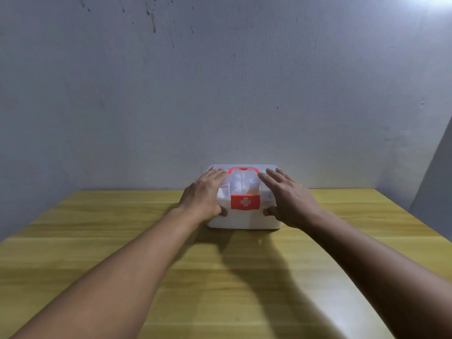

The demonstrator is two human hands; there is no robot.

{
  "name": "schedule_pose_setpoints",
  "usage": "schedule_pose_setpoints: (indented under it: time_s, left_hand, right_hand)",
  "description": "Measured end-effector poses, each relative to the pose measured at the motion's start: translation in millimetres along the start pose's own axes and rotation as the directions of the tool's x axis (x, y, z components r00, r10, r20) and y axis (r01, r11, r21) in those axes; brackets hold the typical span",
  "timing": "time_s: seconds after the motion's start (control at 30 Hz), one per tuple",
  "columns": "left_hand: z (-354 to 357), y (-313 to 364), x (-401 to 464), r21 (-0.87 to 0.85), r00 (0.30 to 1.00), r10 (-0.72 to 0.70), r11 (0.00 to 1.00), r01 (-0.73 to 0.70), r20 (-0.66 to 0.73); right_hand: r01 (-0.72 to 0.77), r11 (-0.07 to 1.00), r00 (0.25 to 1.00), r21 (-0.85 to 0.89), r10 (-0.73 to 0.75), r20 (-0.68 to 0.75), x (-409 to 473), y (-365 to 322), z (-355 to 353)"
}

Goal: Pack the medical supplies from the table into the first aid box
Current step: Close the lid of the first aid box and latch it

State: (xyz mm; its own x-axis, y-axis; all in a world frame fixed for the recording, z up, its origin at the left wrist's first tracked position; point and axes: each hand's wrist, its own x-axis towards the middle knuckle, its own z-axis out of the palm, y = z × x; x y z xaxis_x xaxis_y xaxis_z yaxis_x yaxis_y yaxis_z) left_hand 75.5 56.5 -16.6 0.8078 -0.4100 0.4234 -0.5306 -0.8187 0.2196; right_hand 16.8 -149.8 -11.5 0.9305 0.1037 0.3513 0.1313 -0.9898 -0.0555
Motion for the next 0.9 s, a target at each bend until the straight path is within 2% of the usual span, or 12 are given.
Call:
schedule_pose_setpoints:
  time_s: [0.4, 0.9]
  left_hand:
    - [16, -9, 35, -0.022, 0.999, -0.036, 0.999, 0.035, -0.020]
    - [28, -16, 54, -0.011, 0.999, -0.033, 0.999, 0.032, -0.019]
  right_hand:
    - [-0.051, 0.993, 0.999, 0.102, 0.053, -0.011, 39, 15, 21]
    - [-0.061, 0.990, 0.997, 0.130, 0.067, -0.043, 58, 25, 34]
